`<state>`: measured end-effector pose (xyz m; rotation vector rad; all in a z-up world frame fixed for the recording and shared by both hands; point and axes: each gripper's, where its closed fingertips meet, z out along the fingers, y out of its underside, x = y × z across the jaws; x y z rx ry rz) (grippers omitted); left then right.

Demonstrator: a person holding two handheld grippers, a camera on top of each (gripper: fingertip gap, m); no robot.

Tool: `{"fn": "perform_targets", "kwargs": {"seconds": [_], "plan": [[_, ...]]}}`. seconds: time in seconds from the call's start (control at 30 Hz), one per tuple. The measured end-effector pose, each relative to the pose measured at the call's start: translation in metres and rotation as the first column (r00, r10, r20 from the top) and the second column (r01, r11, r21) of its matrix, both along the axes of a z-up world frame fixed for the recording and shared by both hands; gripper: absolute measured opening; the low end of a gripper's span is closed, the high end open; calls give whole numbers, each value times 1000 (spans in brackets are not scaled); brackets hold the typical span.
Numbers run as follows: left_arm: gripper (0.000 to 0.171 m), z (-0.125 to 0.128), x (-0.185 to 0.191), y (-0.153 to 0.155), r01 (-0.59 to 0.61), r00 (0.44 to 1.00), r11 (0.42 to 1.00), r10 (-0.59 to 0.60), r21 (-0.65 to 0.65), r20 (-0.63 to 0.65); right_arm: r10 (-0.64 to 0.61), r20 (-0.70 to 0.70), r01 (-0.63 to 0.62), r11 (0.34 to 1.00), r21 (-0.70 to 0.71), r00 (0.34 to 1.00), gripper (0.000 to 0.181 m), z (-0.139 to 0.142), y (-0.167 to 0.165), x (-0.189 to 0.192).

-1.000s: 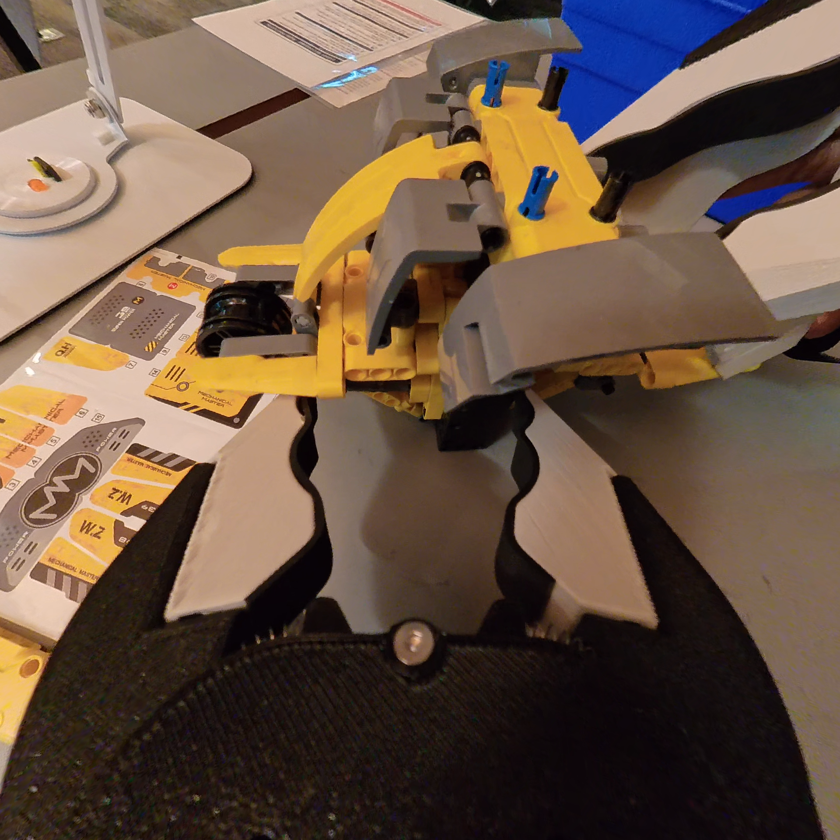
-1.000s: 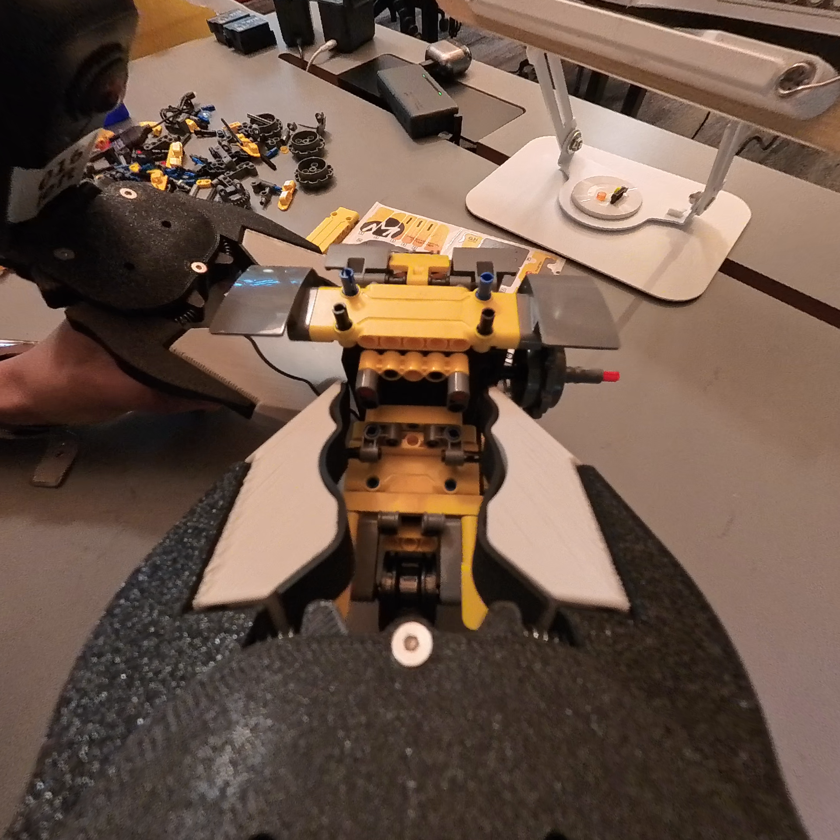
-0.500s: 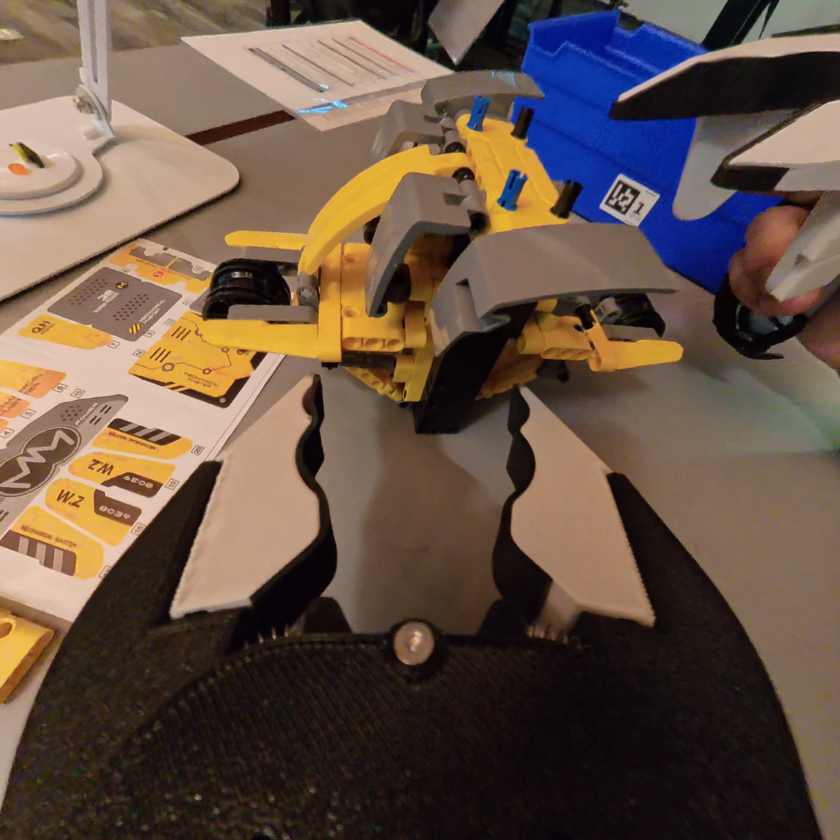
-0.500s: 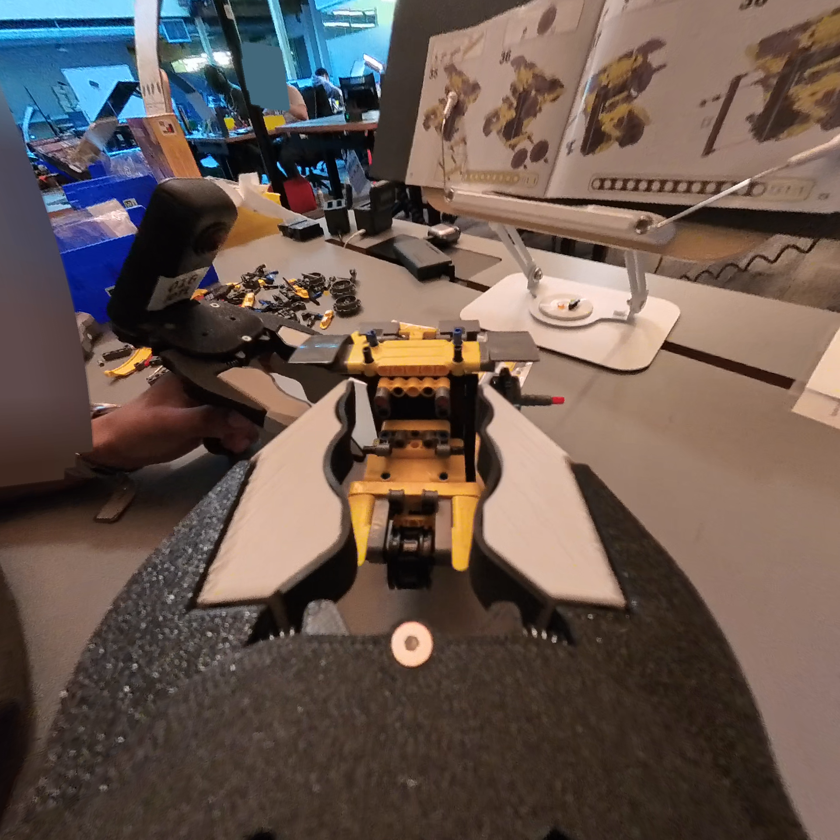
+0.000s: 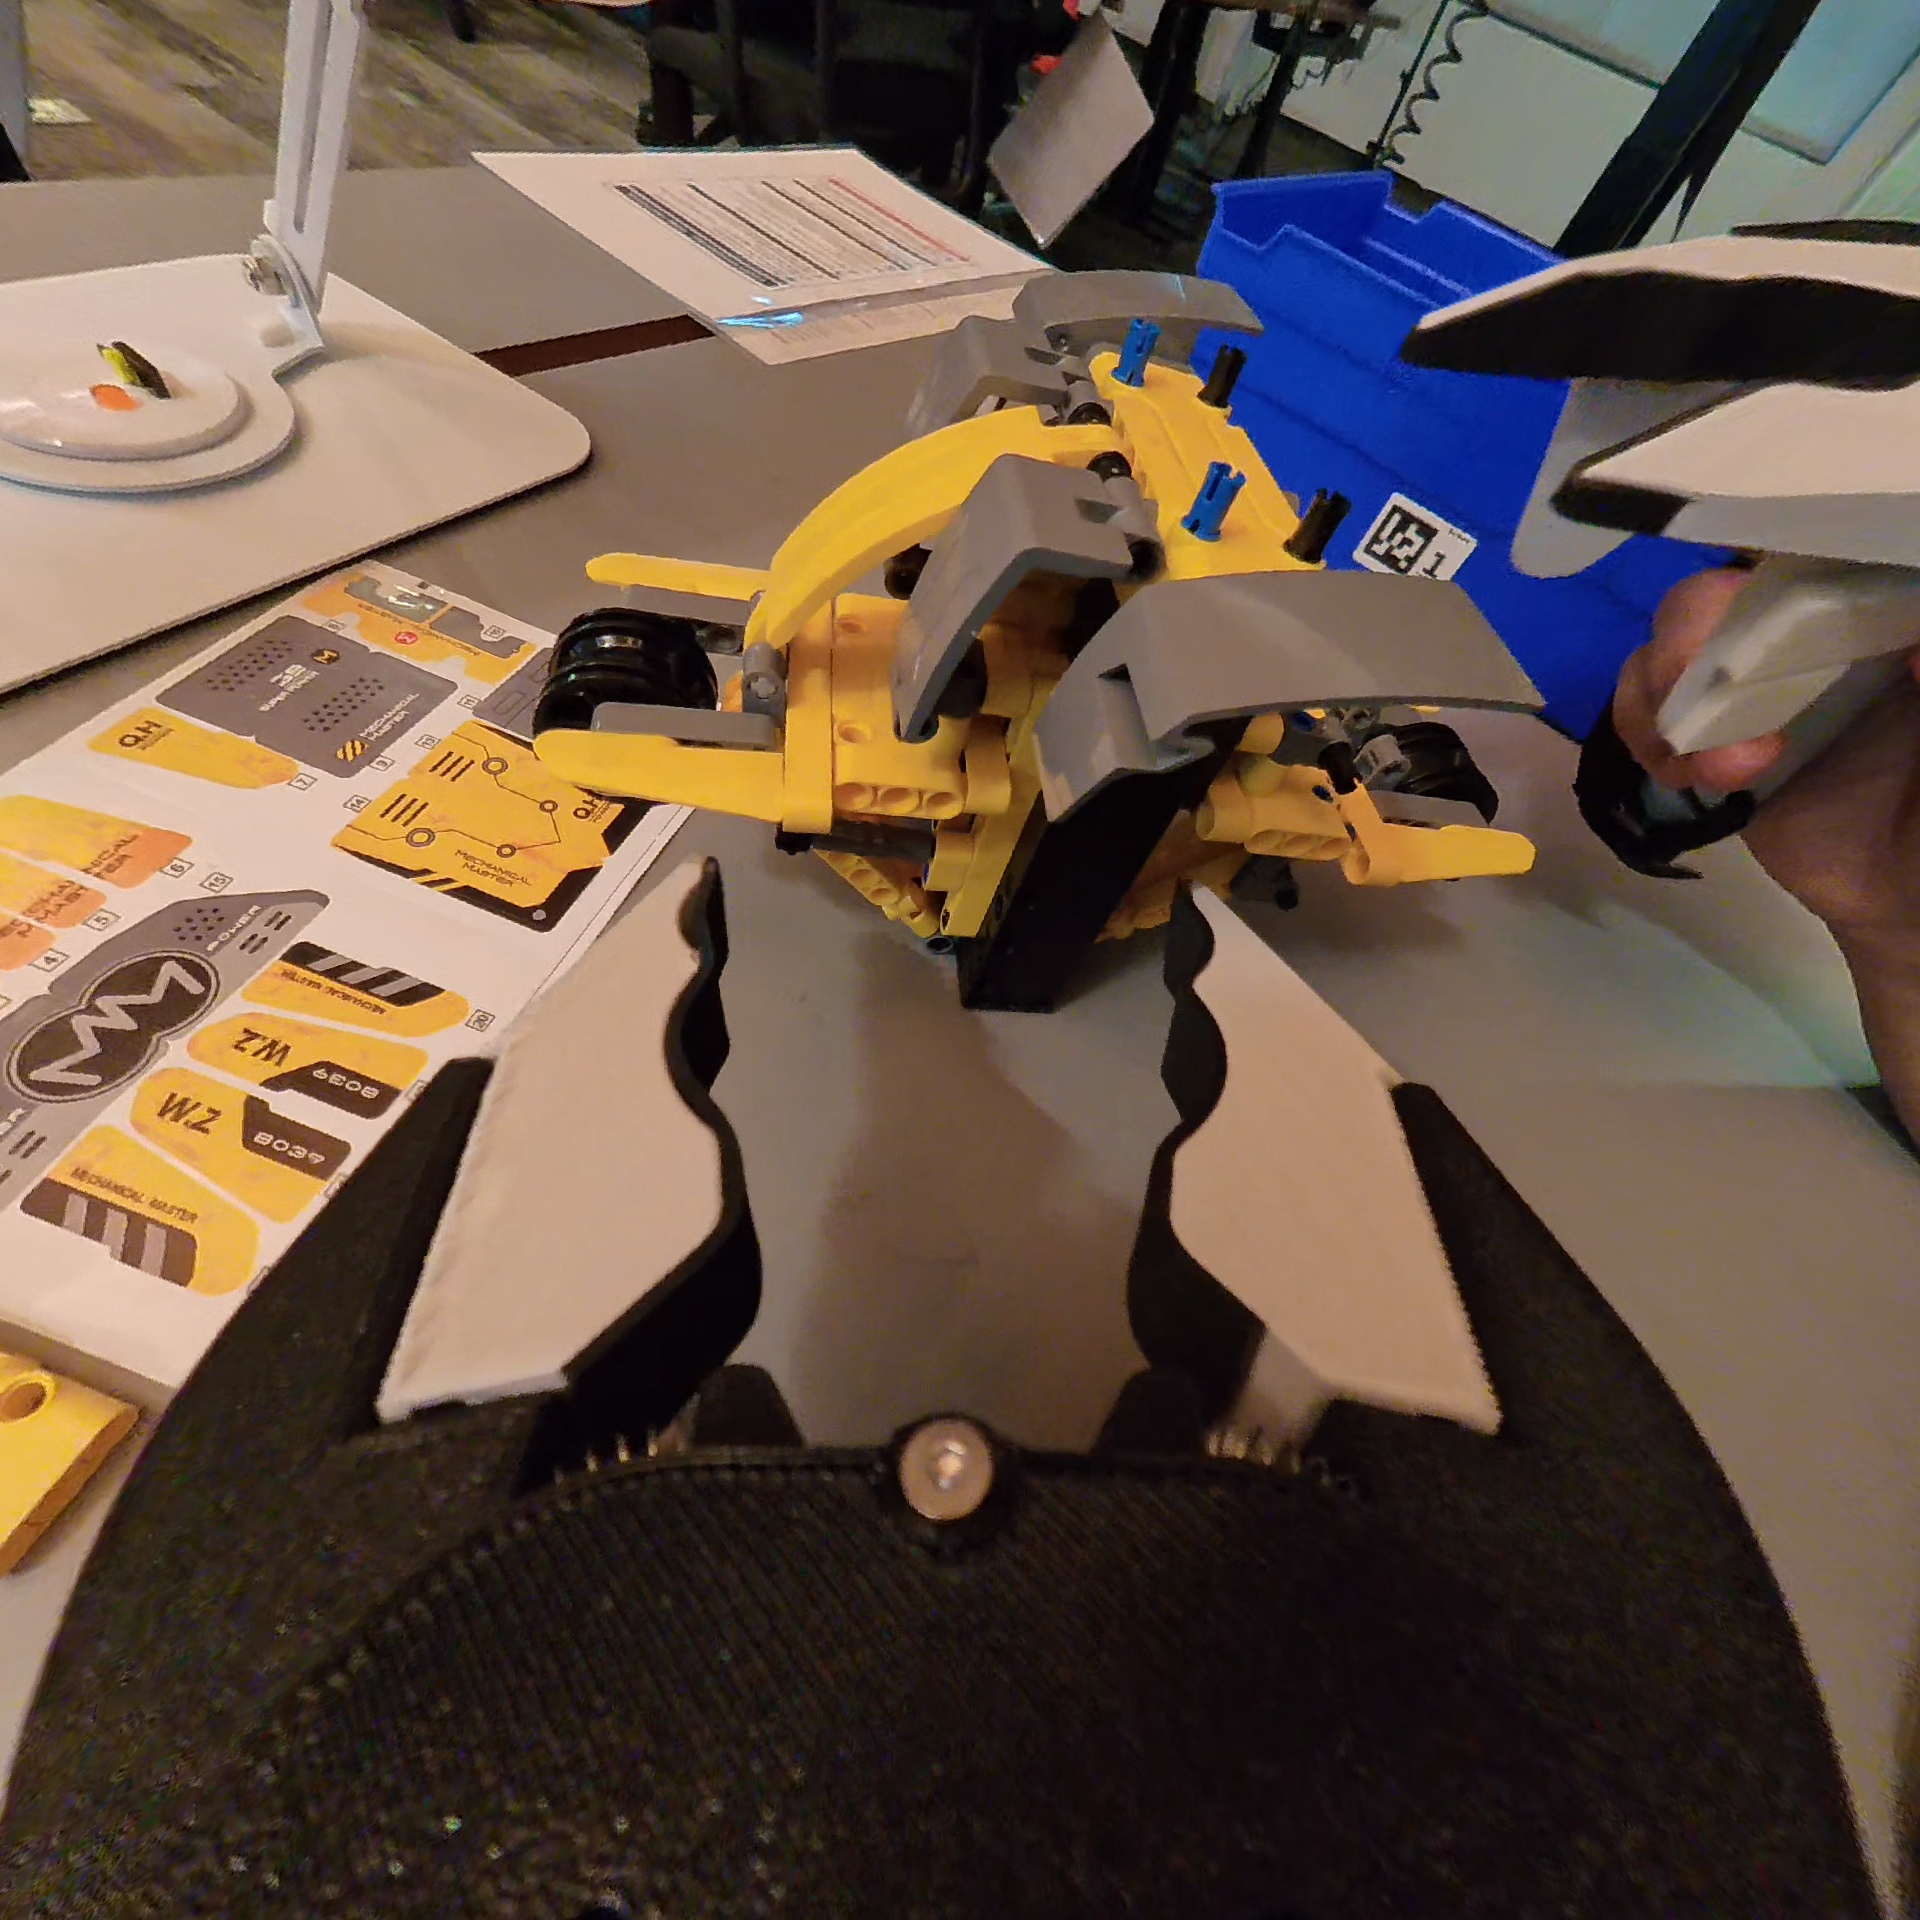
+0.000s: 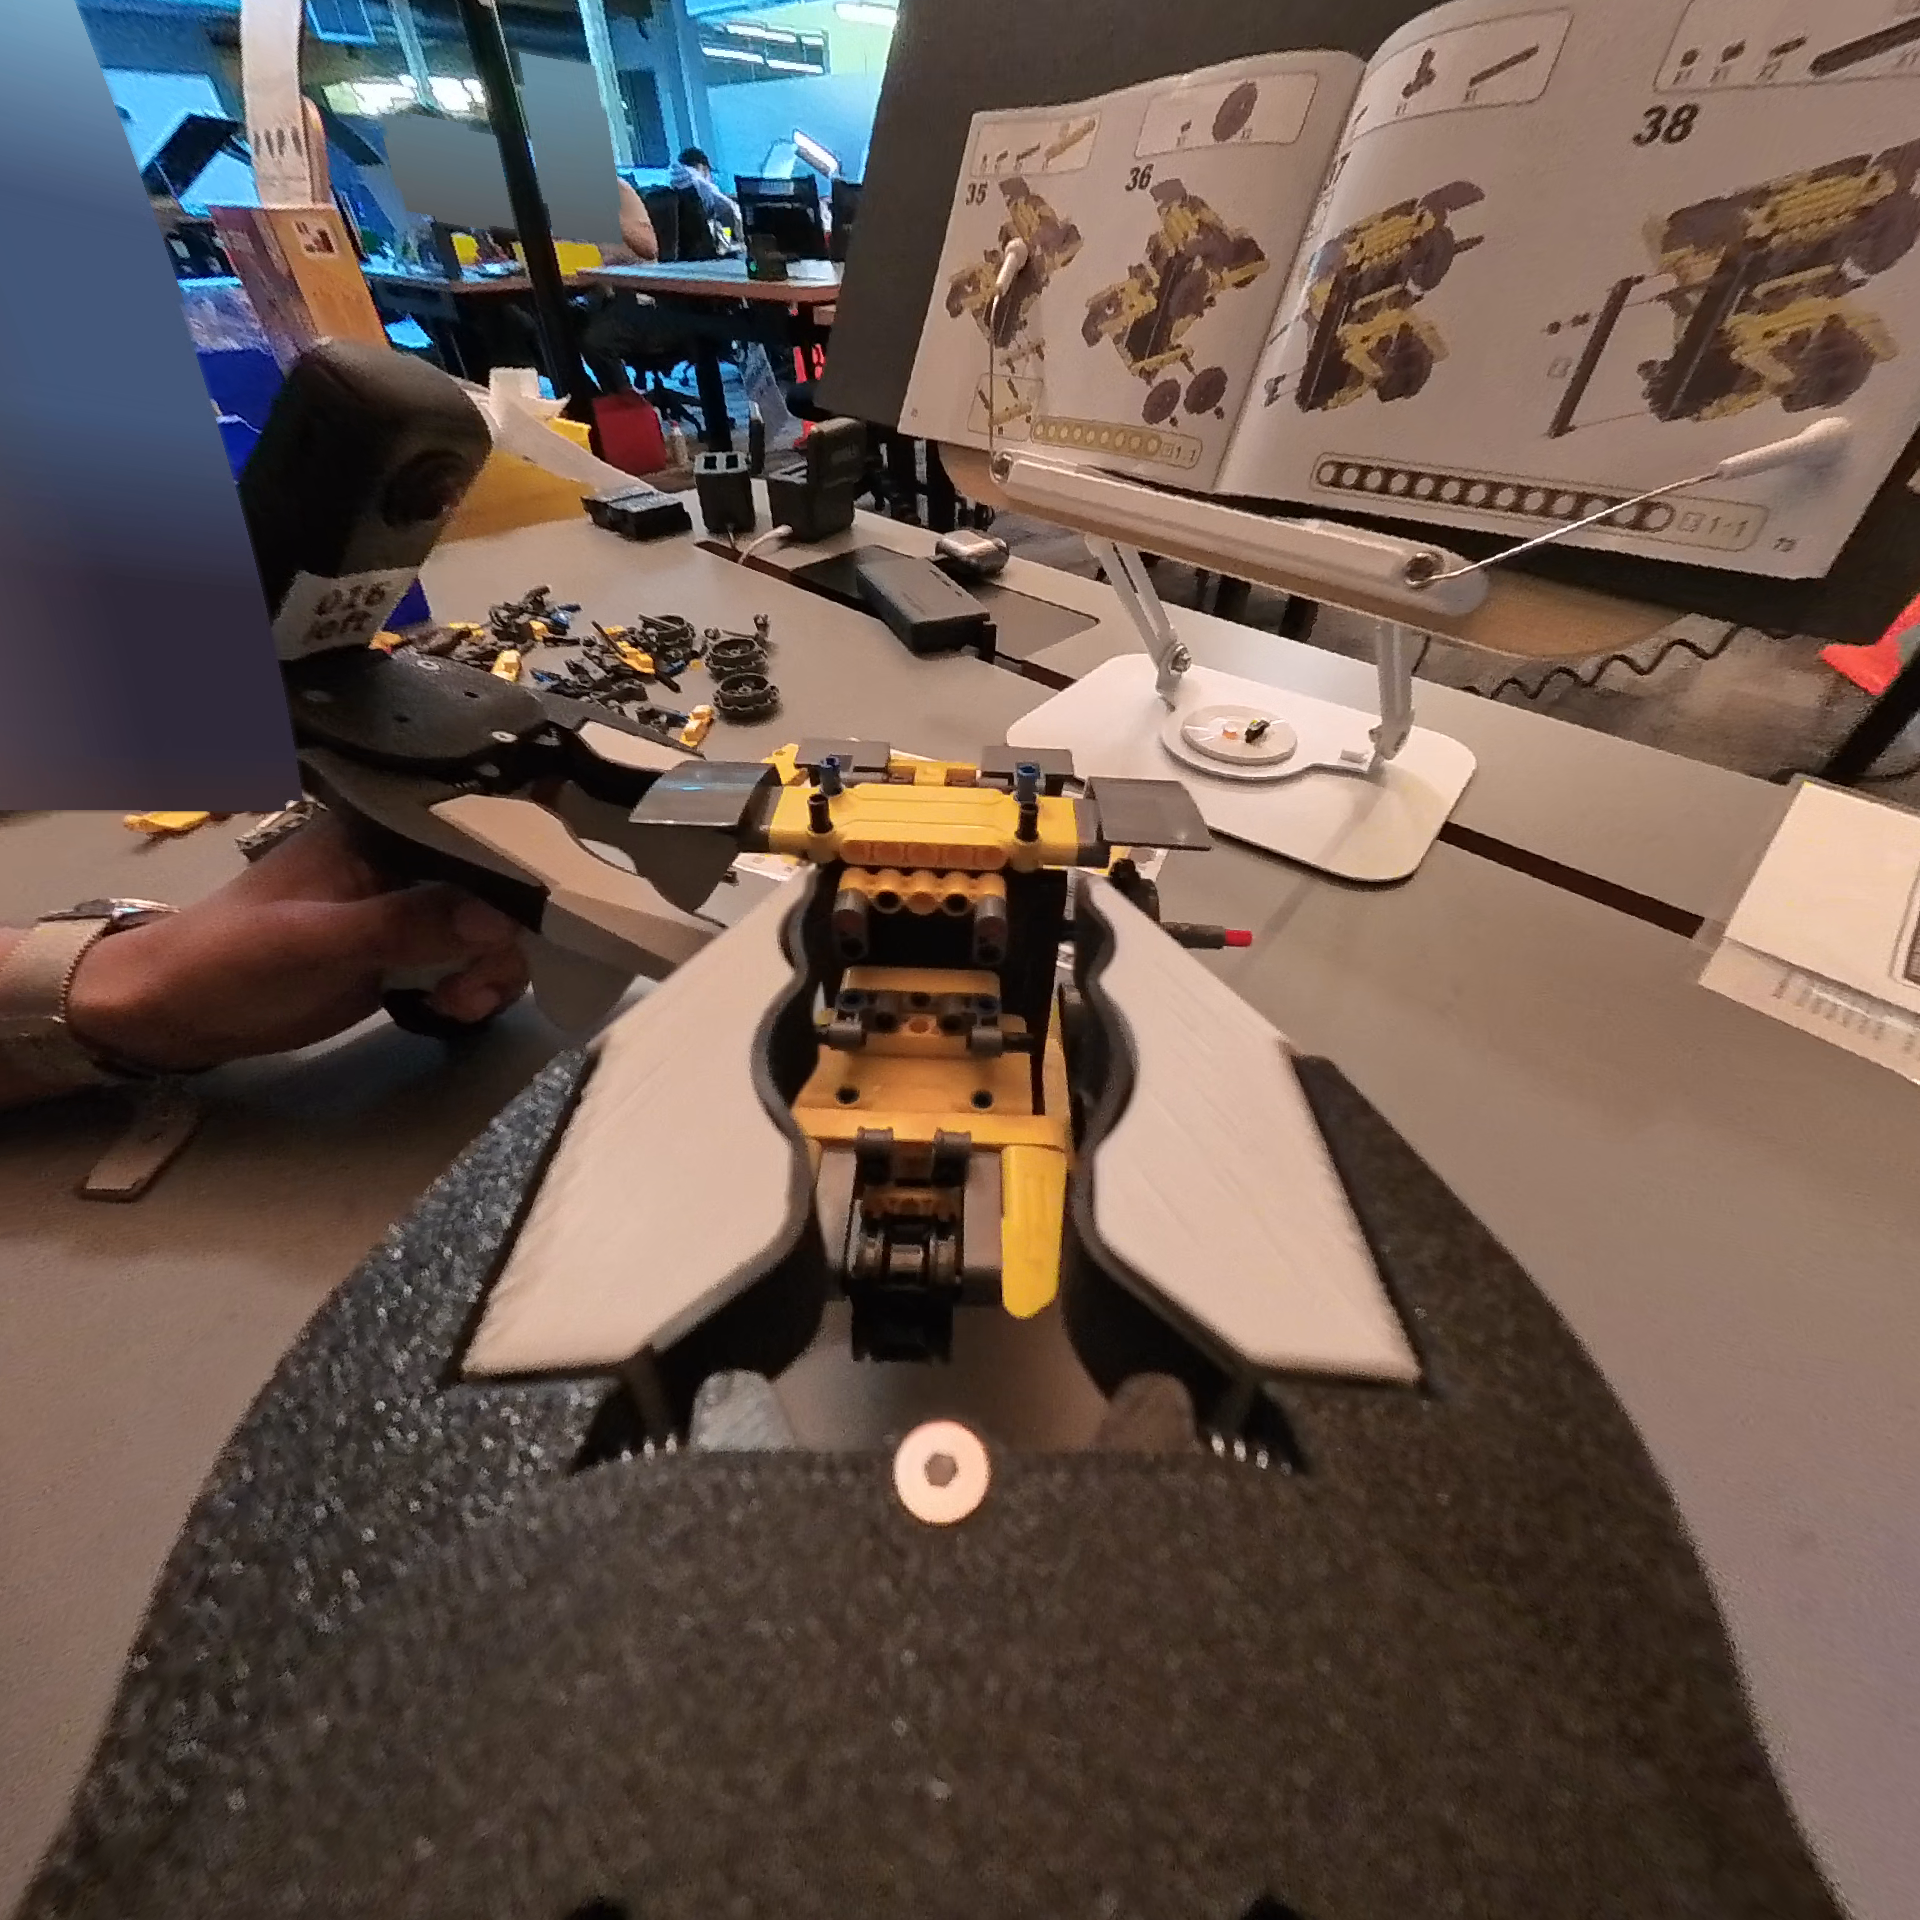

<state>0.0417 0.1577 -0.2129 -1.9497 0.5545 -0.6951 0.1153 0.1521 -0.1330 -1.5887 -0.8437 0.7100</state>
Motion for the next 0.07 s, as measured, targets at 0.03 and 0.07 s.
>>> {"fn": "perform_targets", "kwargs": {"seconds": [0.03, 0.07], "plan": [[85, 0, 0, 0, -3, 1000, 1000, 3, -2, 1, 3, -6, -2, 1000, 2, 1000, 46, 1, -1, 0], [86, 0, -1, 1, -4, 1000, 1000, 4, -4, 4, 3, -6, -3, 1000, 5, 1000, 46, 1, -1, 0]]}}
